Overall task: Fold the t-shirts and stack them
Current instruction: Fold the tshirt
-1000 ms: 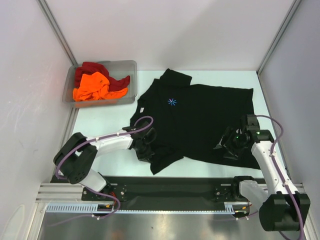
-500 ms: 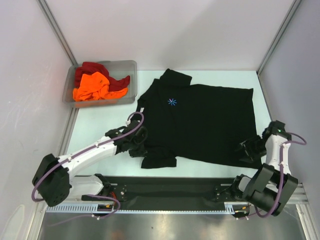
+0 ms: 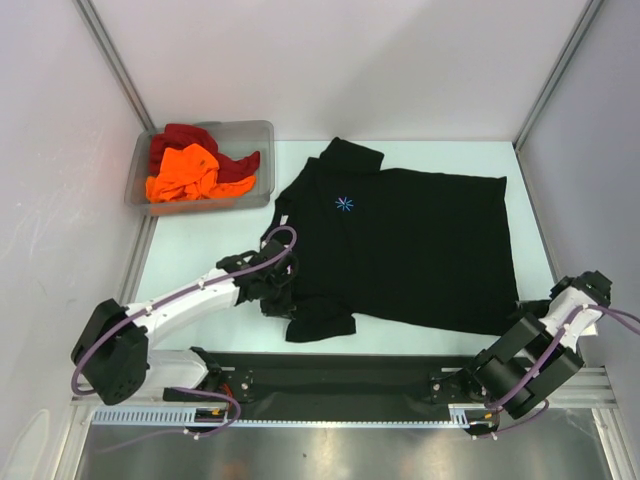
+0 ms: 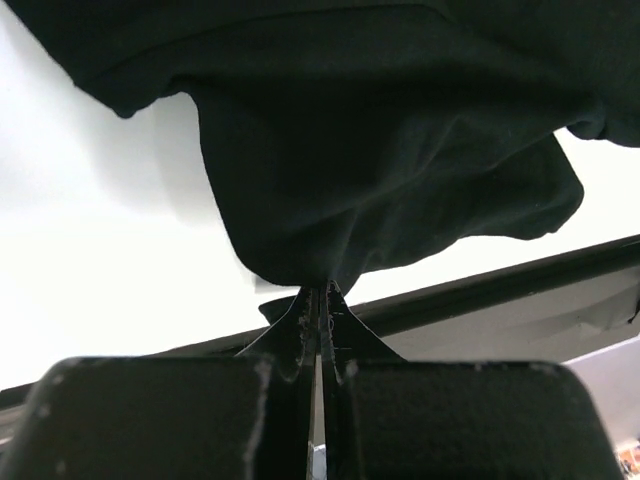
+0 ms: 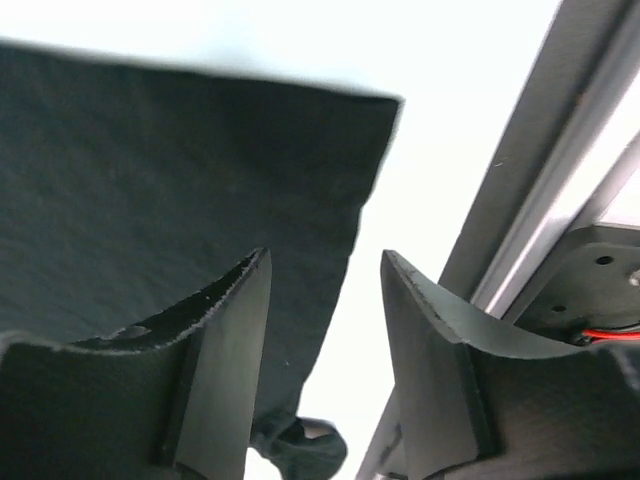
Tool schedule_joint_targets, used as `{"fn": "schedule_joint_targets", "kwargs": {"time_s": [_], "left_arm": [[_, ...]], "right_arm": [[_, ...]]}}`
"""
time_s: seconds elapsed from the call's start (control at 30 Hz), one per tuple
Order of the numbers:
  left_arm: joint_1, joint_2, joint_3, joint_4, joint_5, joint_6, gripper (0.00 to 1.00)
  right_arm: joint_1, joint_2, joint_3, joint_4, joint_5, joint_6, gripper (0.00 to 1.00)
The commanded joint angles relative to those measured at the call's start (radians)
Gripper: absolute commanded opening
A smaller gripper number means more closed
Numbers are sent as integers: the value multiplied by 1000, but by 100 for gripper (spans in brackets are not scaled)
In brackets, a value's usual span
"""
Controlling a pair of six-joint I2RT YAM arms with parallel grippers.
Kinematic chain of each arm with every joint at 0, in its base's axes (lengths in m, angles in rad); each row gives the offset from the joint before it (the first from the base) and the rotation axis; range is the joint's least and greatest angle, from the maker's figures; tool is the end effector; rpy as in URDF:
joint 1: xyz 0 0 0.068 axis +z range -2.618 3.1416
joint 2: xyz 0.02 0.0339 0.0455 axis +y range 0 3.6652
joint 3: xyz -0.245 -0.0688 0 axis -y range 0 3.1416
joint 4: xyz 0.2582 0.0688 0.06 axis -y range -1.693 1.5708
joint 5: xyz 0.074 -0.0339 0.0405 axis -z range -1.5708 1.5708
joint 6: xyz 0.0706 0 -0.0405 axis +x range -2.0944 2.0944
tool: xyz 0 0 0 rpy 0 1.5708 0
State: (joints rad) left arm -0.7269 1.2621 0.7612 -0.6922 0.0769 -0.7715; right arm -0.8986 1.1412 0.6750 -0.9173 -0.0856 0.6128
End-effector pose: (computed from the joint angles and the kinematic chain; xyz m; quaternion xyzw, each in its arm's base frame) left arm 0.1863 -0.1729 0.1413 -0.0147 0.9814 -0.1554 0.1116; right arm 0.1308 -0.1546 0.1320 0.6793 0.7267 0.0289 0.0985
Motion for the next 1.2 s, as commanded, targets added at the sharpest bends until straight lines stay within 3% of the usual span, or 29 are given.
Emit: {"fn": "schedule_joint_targets", "kwargs": {"time_s": [0.0, 0.5, 1.17], "left_arm": [[23, 19, 47, 31, 60, 49, 0], [142, 46, 63, 63, 181, 121, 0], [155, 23, 52, 66, 189, 113, 0]], "right_arm": [[-51, -9, -12, 37, 50, 36, 54], [-42, 6, -48, 147, 138, 111, 64], [30, 92, -114, 285, 210, 166, 56]]}}
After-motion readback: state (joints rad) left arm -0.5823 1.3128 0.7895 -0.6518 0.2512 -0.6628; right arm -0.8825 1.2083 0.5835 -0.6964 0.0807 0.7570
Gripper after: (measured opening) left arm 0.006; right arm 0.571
